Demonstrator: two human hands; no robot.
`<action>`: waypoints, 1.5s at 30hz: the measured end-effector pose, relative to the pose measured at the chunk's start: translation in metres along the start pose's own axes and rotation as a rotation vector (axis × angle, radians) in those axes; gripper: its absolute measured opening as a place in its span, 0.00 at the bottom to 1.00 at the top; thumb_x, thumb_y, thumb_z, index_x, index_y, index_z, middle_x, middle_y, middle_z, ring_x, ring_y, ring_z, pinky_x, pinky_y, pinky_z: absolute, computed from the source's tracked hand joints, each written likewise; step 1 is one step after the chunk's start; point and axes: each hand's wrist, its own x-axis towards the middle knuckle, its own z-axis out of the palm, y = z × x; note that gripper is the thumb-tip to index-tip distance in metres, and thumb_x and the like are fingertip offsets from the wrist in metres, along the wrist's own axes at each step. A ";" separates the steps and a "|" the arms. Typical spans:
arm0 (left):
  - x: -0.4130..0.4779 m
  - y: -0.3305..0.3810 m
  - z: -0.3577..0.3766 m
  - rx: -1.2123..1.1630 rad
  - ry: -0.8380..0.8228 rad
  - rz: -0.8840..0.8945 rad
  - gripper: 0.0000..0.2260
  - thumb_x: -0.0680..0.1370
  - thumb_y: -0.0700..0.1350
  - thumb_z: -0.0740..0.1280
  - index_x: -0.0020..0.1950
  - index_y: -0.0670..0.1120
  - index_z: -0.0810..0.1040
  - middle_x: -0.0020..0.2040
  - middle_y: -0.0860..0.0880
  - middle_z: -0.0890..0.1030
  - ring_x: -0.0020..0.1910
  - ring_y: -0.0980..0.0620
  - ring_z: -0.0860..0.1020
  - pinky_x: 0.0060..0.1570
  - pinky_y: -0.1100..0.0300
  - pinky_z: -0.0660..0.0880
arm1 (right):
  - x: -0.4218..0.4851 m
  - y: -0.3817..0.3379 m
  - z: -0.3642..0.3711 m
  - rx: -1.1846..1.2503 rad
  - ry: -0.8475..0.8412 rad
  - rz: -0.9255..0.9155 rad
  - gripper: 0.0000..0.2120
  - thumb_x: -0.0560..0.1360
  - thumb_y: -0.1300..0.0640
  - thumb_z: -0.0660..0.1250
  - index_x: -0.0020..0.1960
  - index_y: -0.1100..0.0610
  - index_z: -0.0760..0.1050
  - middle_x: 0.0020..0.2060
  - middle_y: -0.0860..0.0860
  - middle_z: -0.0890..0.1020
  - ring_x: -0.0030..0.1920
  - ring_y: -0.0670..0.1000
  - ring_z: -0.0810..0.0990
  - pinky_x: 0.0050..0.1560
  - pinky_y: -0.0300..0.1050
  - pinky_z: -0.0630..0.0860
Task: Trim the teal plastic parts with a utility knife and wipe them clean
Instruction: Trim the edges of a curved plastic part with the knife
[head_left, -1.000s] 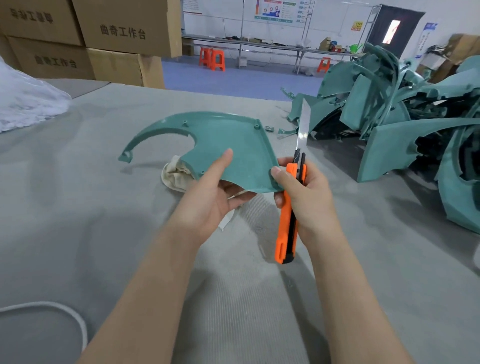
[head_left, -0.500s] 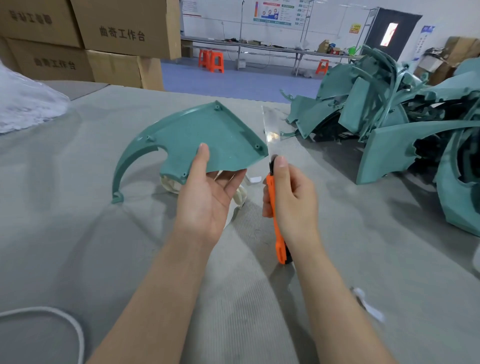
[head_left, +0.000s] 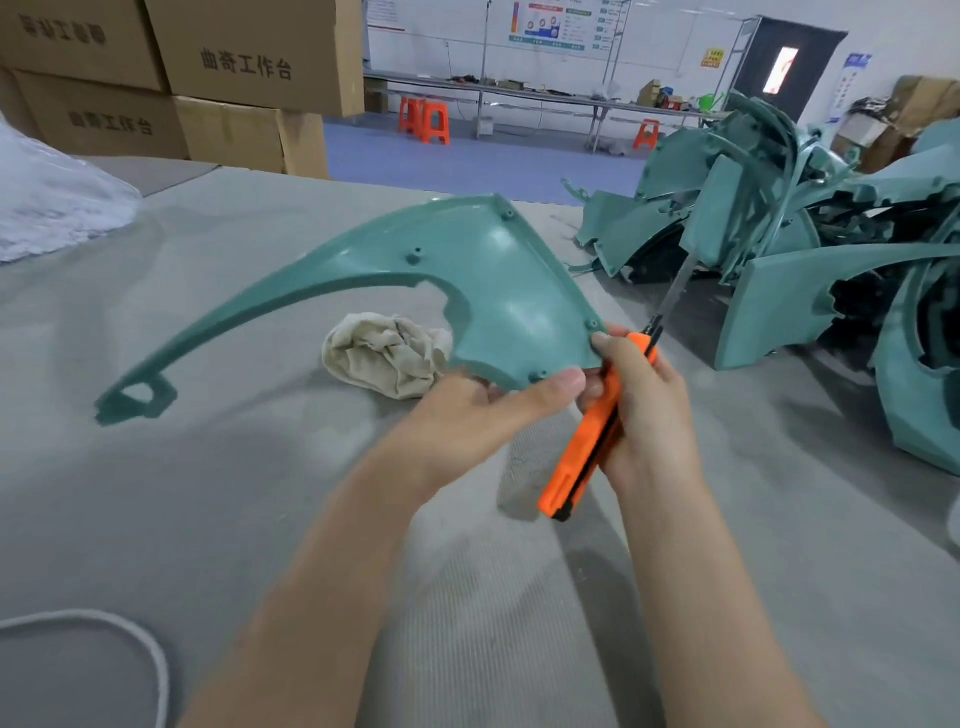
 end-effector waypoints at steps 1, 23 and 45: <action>-0.001 0.001 0.000 -0.032 -0.060 -0.005 0.06 0.74 0.49 0.71 0.47 0.60 0.84 0.50 0.63 0.83 0.54 0.67 0.78 0.51 0.74 0.72 | 0.002 -0.001 -0.002 0.013 0.036 0.027 0.06 0.76 0.66 0.64 0.42 0.58 0.75 0.23 0.49 0.72 0.20 0.44 0.68 0.25 0.36 0.68; 0.008 -0.007 -0.024 -0.647 0.405 -0.244 0.18 0.64 0.50 0.73 0.53 0.49 0.80 0.49 0.49 0.85 0.46 0.50 0.84 0.44 0.54 0.81 | 0.003 -0.004 -0.006 -0.230 -0.046 -0.047 0.07 0.76 0.67 0.64 0.43 0.58 0.77 0.22 0.47 0.74 0.21 0.45 0.69 0.23 0.35 0.68; -0.010 0.047 -0.005 -1.056 0.037 -0.088 0.10 0.69 0.43 0.68 0.47 0.40 0.83 0.42 0.44 0.84 0.36 0.48 0.84 0.16 0.69 0.70 | -0.002 -0.004 0.000 -0.099 -0.111 -0.076 0.16 0.71 0.46 0.69 0.56 0.52 0.77 0.48 0.45 0.85 0.23 0.47 0.71 0.26 0.36 0.70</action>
